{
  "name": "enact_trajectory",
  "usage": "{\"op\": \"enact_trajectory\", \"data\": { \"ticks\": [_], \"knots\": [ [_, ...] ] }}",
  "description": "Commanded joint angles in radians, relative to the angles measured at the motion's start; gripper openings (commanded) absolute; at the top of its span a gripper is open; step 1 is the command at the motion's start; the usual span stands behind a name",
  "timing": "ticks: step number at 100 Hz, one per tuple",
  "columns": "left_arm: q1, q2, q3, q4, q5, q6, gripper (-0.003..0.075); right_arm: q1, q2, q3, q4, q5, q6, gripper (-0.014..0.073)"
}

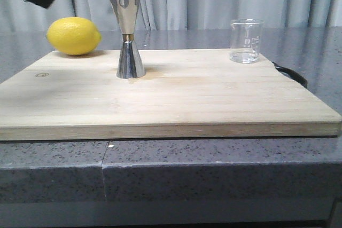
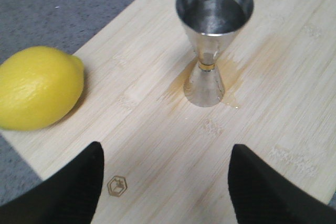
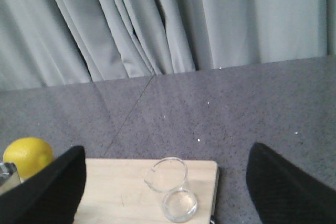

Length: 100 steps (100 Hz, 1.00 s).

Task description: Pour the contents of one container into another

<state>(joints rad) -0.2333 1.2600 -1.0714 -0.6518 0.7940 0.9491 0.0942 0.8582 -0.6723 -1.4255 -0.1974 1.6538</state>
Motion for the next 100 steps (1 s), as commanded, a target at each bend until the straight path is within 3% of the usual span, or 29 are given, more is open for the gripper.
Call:
{"op": "enact_trajectory", "data": {
  "ticks": [1,17,32,70,90,100],
  "knots": [
    [0.004,-0.101,-0.029,0.062,-0.018,-0.187,0.0463,0.002,-0.056,-0.027,0.011,0.031,0.026,0.0562],
    [0.004,-0.232,0.015,0.243,-0.051,-0.415,0.0448,0.002,-0.143,0.013,0.011,0.042,0.025,0.0562],
    [0.004,-0.392,0.150,0.357,-0.189,-0.570,0.0388,0.002,-0.206,0.050,0.015,0.056,0.036,0.0562],
    [0.004,-0.698,0.550,0.346,-0.641,-0.708,0.0369,0.002,-0.285,0.150,0.042,0.065,0.173,0.0561],
    [0.004,-0.708,0.623,0.333,-0.869,-0.708,0.0369,0.002,-0.285,0.150,0.042,0.144,0.173,0.0561],
    [0.004,-0.708,0.630,0.333,-0.914,-0.706,0.0369,0.002,-0.285,0.150,0.042,0.206,0.173,0.0561]
  ]
}}
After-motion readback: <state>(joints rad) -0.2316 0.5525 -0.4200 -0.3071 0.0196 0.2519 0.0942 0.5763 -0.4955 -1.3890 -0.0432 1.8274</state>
